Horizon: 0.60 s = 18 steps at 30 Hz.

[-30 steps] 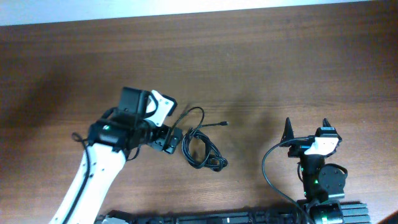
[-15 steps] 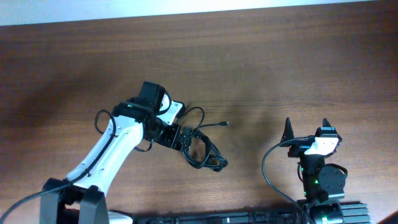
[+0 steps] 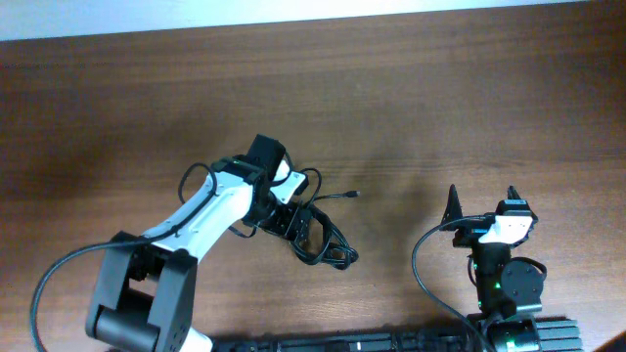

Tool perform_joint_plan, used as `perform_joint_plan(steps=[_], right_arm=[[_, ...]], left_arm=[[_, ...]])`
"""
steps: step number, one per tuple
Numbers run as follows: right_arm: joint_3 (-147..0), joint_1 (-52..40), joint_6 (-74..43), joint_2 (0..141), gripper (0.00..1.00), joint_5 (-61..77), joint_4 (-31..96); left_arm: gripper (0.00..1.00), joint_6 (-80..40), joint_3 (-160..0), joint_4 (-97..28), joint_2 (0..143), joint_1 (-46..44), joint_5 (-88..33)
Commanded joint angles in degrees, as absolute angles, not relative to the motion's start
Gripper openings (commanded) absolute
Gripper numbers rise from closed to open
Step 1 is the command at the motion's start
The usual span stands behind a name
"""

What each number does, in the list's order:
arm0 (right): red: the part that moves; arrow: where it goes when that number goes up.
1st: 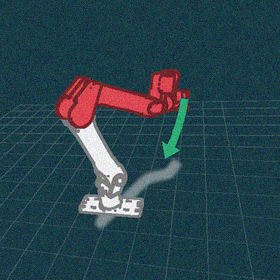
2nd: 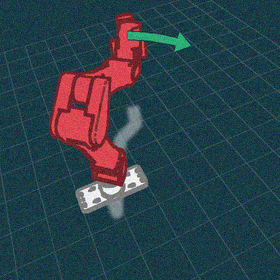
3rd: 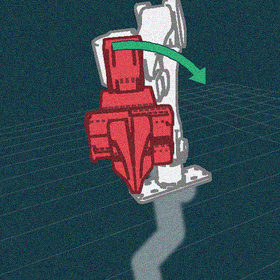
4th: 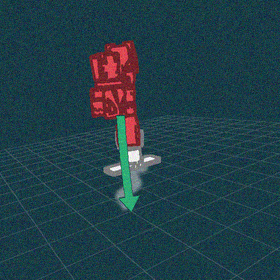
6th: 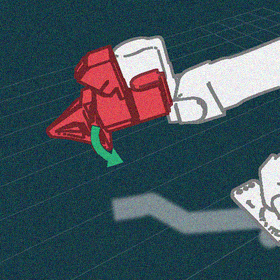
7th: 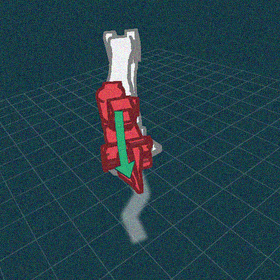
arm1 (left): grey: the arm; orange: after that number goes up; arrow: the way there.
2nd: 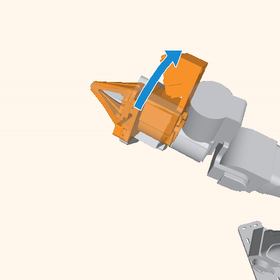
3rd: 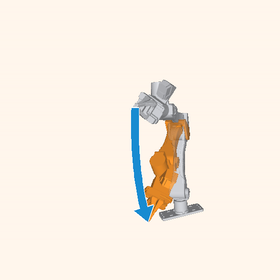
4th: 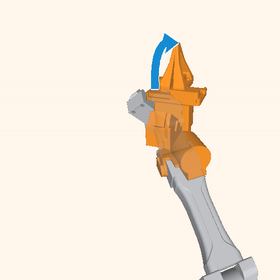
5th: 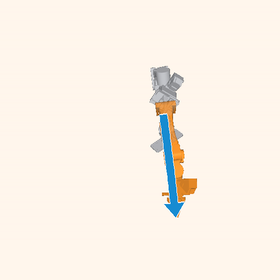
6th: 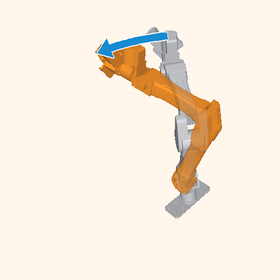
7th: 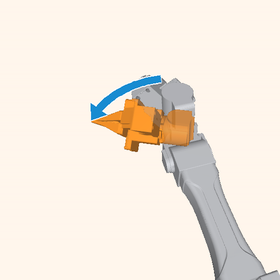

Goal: Untangle cables
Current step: 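Reach the left gripper to the black cable bundle and grasp it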

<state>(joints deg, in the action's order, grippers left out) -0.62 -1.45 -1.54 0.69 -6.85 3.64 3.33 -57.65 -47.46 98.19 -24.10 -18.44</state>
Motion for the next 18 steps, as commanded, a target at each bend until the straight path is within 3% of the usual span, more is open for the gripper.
perform_joint_plan(steps=[1,6,10,12,18], right_arm=[[-0.3,-1.0,-2.0,0.4,0.99,-7.3,4.1],[-0.3,-1.0,-2.0,0.4,0.99,-7.4,4.1],[-0.3,-1.0,-2.0,0.4,0.99,-7.4,4.1],[-0.3,-1.0,-2.0,0.4,0.99,-7.4,4.1],[-1.1,-1.1,-2.1,0.4,0.99,0.1,4.0]], left_arm=[[0.78,2.9,-58.1,-44.9,100.4,-24.3,-18.0],[0.58,2.8,-58.1,-42.4,101.3,-24.3,-18.0],[0.23,2.8,-58.1,-42.4,102.2,-24.8,-18.0],[0.0,2.8,-58.1,-41.5,102.3,-26.3,-18.0],[0.0,2.1,-59.2,-39.8,101.8,-27.4,-17.8]])
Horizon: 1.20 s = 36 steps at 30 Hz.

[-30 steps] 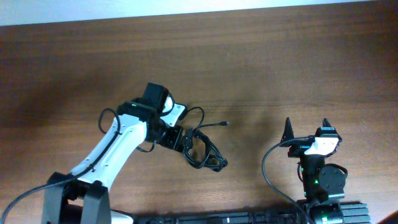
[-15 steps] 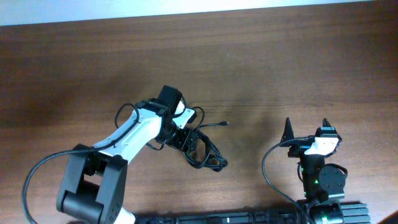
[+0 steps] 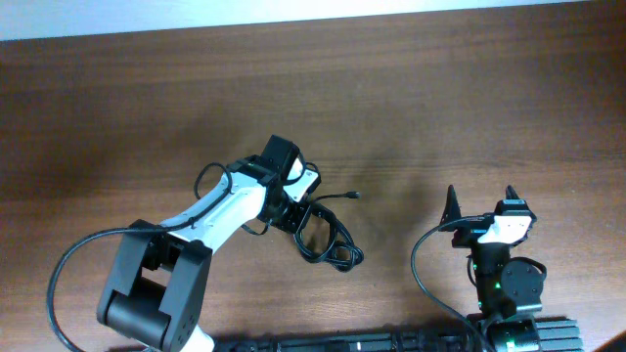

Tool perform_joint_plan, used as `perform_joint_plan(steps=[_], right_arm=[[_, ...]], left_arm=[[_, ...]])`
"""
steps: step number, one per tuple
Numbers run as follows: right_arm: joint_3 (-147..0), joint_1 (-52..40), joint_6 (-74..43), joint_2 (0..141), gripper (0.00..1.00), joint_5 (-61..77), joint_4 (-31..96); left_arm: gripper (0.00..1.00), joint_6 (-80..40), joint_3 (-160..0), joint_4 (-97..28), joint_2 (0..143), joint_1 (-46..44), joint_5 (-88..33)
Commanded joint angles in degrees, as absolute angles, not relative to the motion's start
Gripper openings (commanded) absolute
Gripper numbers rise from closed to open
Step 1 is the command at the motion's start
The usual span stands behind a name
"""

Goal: Untangle cables
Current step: 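Reach the left gripper to the black cable bundle and grasp it, then lift the bundle with the left gripper and grasp loops with the right gripper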

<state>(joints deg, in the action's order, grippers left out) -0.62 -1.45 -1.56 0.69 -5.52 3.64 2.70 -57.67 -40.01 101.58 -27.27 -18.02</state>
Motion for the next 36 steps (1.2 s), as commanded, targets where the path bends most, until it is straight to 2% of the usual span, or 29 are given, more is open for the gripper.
perform_joint_plan(steps=[1,4,10,15,17,20,22,25,28,30,33,34,36], right_arm=[[-1.8,-1.1,-2.5,0.4,0.99,1.2,4.3],[-7.9,-1.1,-8.0,0.4,0.99,6.4,11.2],[-24.5,-1.1,-8.0,3.4,0.99,8.0,29.3],[-42.9,-1.1,-7.8,22.0,0.99,9.0,46.0],[-49.6,-1.1,-7.3,30.3,0.99,15.0,50.9],[-53.2,-1.1,-7.2,37.5,0.99,33.0,49.6],[-53.2,-1.1,-1.1,39.4,0.99,38.5,49.5],[-53.2,-1.1,7.0,39.7,0.99,38.8,53.7],[-53.2,-1.1,7.8,39.7,0.99,39.5,54.5],[-53.2,-1.1,11.9,39.7,0.99,45.8,54.1],[-53.2,-1.1,12.0,39.7,0.99,46.4,54.1],[-53.2,-1.1,12.1,39.7,0.98,46.3,54.1],[-53.2,-1.1,12.3,39.7,0.82,46.3,54.0]], left_arm=[[0.0,2.0,-59.9,-39.8,100.6,-27.4,-17.1],[0.0,1.7,-63.0,-39.8,93.1,-27.4,-11.9],[0.0,1.7,-66.0,-33.9,76.8,-27.7,-9.1],[0.0,-0.4,-66.0,-27.9,70.2,-29.0,-10.3],[0.0,2.3,-66.0,-27.6,70.1,-31.1,-12.3],[0.0,12.4,-66.0,-26.8,70.1,-36.6,-17.1],[0.0,13.2,-66.0,-25.8,70.1,-38.9,-15.2],[0.0,13.2,-66.0,-24.5,70.1,-40.7,-11.6],[0.0,13.1,-66.0,-23.8,70.1,-40.7,-11.0],[0.0,13.1,-66.0,-24.1,70.1,-40.7,-8.7],[0.0,10.6,-66.0,-23.0,70.1,-41.6,-11.6],[0.0,9.4,-66.0,-22.4,70.1,-42.4,-11.7],[0.0,9.2,-66.0,-21.1,70.1,-44.4,-11.8]])
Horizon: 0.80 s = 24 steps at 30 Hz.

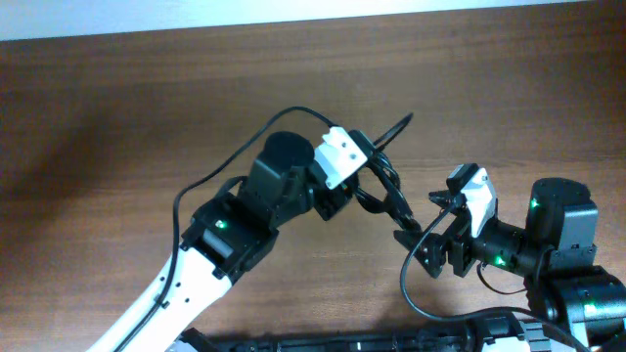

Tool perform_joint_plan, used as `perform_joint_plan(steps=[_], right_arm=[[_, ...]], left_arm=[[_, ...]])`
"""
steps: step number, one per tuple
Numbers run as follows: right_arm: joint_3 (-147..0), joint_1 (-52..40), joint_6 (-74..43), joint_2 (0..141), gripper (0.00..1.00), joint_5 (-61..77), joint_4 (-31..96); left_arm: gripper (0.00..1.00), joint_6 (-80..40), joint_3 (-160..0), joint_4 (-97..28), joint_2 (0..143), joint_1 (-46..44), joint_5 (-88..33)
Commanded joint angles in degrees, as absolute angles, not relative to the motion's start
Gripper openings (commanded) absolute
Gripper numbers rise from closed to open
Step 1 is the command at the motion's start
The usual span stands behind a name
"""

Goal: Untangle cables
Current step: 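Lift the bundle with the left gripper and grasp loops with the right gripper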

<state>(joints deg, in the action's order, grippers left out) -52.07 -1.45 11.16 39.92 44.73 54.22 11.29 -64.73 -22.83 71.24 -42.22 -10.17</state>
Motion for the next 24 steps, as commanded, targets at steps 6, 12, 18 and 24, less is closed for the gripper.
perform_joint_plan(steps=[6,12,18,24], right_arm=[[-53.2,-1.1,12.2,39.7,0.04,45.7,53.2],[-53.2,-1.1,11.5,39.7,0.04,45.8,52.4],[-53.2,-1.1,2.2,39.7,0.04,39.6,49.1],[-53.2,-1.1,-10.7,39.7,0.68,21.3,52.2]], left_arm=[[0.0,8.2,-66.0,-22.1,70.1,-46.1,-11.7],[0.0,-9.9,-66.0,-27.7,70.1,-46.1,13.2],[0.0,-22.7,-66.0,-31.9,70.1,-46.0,20.7],[0.0,-15.0,-66.0,-30.7,70.1,-46.0,10.9]])
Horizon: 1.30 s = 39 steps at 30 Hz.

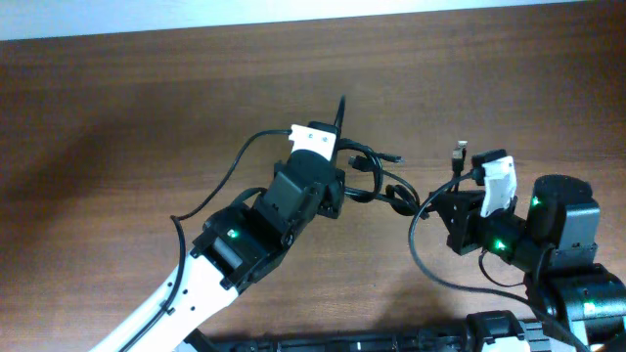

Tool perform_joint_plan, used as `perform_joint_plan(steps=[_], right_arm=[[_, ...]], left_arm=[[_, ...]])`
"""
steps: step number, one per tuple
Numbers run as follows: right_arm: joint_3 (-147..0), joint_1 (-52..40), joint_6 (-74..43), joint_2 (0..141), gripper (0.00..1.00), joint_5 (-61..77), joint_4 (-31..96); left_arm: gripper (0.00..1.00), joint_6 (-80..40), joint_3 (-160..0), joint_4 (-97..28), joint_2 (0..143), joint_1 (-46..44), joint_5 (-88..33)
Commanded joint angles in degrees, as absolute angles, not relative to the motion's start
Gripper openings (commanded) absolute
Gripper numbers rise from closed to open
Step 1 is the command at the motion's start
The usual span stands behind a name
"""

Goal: Untangle cables
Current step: 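Lift the bundle with the left gripper and grasp loops with the right gripper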

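Note:
A tangle of thin black cables [380, 182] hangs above the wooden table between my two grippers. My left gripper [344, 188] sits at the bundle's left side, shut on it. From the right, my right gripper [430, 203] meets the bundle's right end and looks shut on a strand. One loose end with a small plug [458, 151] sticks up just above the right gripper. Another thin end [339, 106] points up behind the left wrist. A short plug end [394, 158] juts out to the right of the bundle's top.
The brown wooden table [127, 98] stretches wide to the left and back, ending at a white strip [196, 15] along the far edge. A black rail [342, 342] runs along the front edge. The left arm's own supply cable [210, 186] loops beside its forearm.
Both grippers have shifted a little: the left has turned and dropped slightly, the right has risen toward the bundle. The cables now stretch more sideways between them, and a plug end stands up above the right gripper.
At first the left gripper was down on the cable tangle on the table while the right arm rested, folded, at the front right. Then the left nudged the bundle rightward. Later the bundle was in the air with the right gripper reaching its lower end; now both hold it.

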<state>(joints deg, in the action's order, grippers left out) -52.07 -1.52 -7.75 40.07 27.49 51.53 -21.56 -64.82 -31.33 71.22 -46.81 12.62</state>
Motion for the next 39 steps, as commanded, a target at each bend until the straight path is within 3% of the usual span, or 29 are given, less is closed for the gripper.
perform_joint_plan(steps=[1,5,10,12,13,14,17,20,21,23,25,27,30,35,39], right_arm=[[-53.2,-1.1,-8.1,39.7,0.77,23.5,52.5],[-53.2,-1.1,3.8,39.7,0.8,39.1,52.4],[-53.2,-1.1,8.8,39.7,0.76,44.4,52.1],[-53.2,-1.1,8.8,39.7,0.56,39.2,52.9],[-53.2,-1.1,8.7,39.7,0.3,34.5,54.4],[-53.2,-1.1,8.3,39.7,0.24,30.5,55.6],[-53.2,-1.1,-1.1,39.7,0.23,18.6,56.0],[-53.2,-1.1,-14.1,39.7,0.24,9.8,56.0],[-53.2,-1.1,-15.4,39.7,0.29,9.7,56.0],[-53.2,-1.1,-15.9,39.7,0.54,10.5,56.0],[-53.2,-1.1,-10.7,39.7,0.7,18.1,54.6],[-53.2,-1.1,-4.1,39.7,0.73,29.6,52.6],[-53.2,-1.1,-3.2,39.7,0.77,39.6,48.9],[-53.2,-1.1,-3.2,39.7,0.77,48.2,45.1],[-53.2,-1.1,-3.2,39.7,0.77,48.3,44.9]], left_arm=[[0.0,-11.5,-66.0,-30.5,70.1,-46.0,9.8],[0.0,-7.6,-66.0,-30.5,70.1,-46.0,9.2],[0.0,-1.4,-66.0,-27.1,70.1,-46.0,-7.6],[0.0,-1.2,-66.0,-25.5,70.1,-46.0,-11.2],[0.0,-1.2,-66.0,-25.1,70.1,-46.0,-10.9],[0.0,-1.2,-66.0,-25.2,70.1,-46.0,-9.6],[0.0,-1.3,-66.0,-24.8,69.5,-46.0,-9.6],[0.0,-5.5,-66.0,-25.2,68.1,-46.0,-3.2],[0.0,-6.8,-66.0,-25.2,67.9,-46.0,-2.1],[0.0,-10.4,-66.0,-25.1,67.8,-46.0,-1.5],[0.0,-12.4,-66.0,-25.1,67.8,-46.0,-1.4],[0.0,-14.9,-66.0,-25.0,67.8,-46.0,-1.1],[0.0,-21.9,-66.0,-24.1,67.8,-46.0,-1.1],[0.0,-27.8,-66.0,-23.3,67.8,-46.0,-1.4],[0.0,-27.8,-66.0,-19.8,67.8,-46.1,-9.6]])
